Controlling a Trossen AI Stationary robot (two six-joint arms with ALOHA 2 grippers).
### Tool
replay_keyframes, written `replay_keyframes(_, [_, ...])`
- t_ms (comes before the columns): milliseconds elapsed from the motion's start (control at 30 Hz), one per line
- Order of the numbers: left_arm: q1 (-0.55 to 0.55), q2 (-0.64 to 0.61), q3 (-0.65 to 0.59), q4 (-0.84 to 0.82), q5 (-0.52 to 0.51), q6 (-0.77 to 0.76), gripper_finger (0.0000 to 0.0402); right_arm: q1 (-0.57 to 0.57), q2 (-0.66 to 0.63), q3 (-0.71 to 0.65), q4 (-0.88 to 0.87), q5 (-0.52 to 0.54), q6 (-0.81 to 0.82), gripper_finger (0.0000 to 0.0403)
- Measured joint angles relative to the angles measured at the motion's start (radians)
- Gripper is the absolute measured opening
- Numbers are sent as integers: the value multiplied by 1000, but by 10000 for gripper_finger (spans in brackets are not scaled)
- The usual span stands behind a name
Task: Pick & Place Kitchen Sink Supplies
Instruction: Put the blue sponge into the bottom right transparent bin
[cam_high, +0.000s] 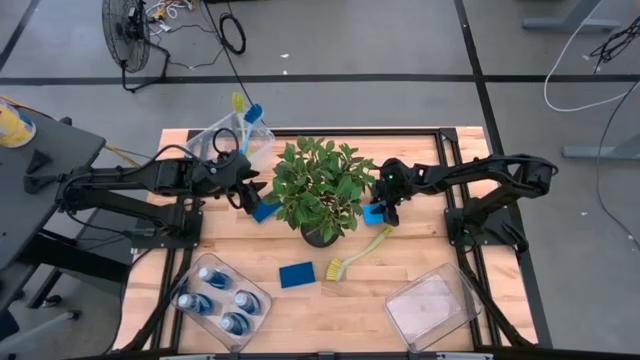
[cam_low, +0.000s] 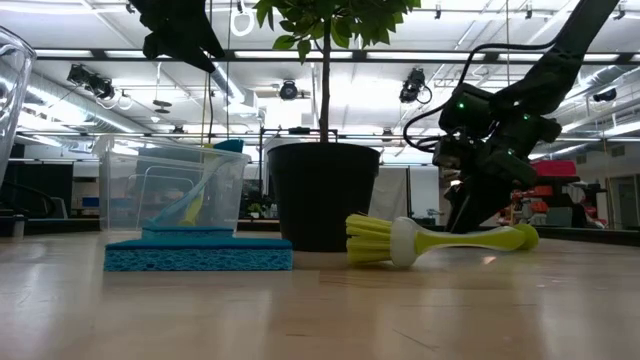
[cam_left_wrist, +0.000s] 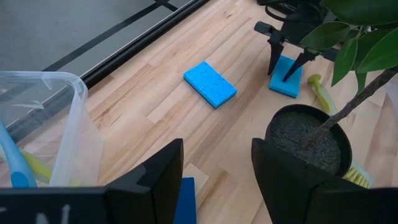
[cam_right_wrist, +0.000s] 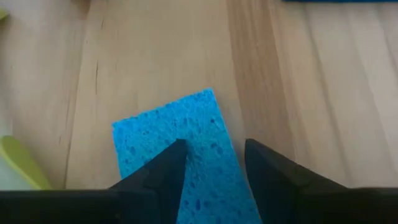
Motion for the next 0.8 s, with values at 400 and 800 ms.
replay_keyframes(400, [0,0,0,0,-3,1,195,0,1,0,43,10,-1,41])
replay_keyframes(800, [1,0,0,0,-3,2,195,1,-60,-2,44,11,80,1])
